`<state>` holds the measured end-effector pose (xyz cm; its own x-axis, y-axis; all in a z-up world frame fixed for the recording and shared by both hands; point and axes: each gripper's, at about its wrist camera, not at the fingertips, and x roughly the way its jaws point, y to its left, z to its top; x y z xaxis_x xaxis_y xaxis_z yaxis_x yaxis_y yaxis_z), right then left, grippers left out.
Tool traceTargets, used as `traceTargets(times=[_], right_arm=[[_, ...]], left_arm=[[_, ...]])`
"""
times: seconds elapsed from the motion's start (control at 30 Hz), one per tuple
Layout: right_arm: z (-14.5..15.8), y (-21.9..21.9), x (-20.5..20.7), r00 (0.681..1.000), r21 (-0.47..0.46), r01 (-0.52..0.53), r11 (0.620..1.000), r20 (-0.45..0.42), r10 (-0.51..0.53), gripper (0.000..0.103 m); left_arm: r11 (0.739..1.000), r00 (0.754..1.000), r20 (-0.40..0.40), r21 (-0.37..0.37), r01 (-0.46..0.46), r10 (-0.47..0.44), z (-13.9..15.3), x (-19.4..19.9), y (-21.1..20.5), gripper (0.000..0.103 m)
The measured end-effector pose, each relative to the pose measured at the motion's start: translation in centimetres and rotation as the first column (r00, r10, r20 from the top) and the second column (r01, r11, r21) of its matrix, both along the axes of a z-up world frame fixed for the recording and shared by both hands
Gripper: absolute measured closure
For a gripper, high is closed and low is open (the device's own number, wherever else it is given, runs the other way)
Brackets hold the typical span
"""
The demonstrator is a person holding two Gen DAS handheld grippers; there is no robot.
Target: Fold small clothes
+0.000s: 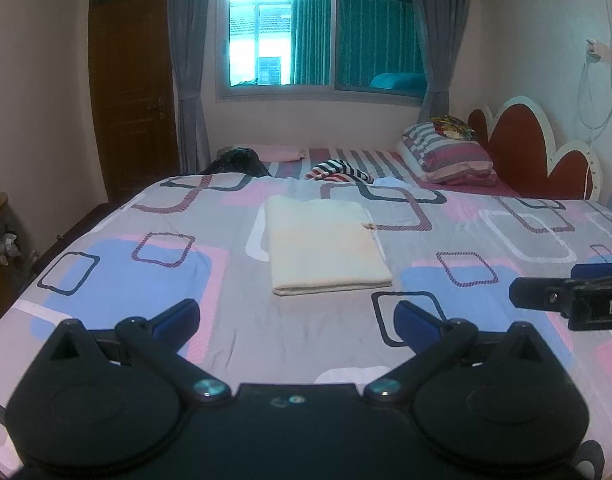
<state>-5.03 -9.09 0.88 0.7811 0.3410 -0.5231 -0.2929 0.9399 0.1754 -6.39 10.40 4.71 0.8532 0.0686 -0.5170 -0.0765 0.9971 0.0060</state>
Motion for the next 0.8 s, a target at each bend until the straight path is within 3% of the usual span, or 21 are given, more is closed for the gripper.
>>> traceTargets(times=[0.57,0.7,0.8], right_arm=[[0.19,-0.54,-0.10,1.000,0.009,0.009,1.000,-0.001,-0.009,0.000],[0.22,-0.50,-0.17,1.000,0.009,0.011,1.000,0.003,-0.011,0.000],[0.18,-0.46,-0.19,1.000,0.008,0.012,1.000,0.003,-0.012,0.000]], left_arm=[[1.000,1.000,-0.009,-0.004,0.012,-0.012,0.10,0.21,-0.26,0.001],[0.999,1.000,0.017,0.052,0.011,-0.012,-0.04,-0.10,-0.48,0.003],[0.999,1.000,0.017,0.038,0.016,-0.017,-0.01,-0.06,-0.17,0.001]])
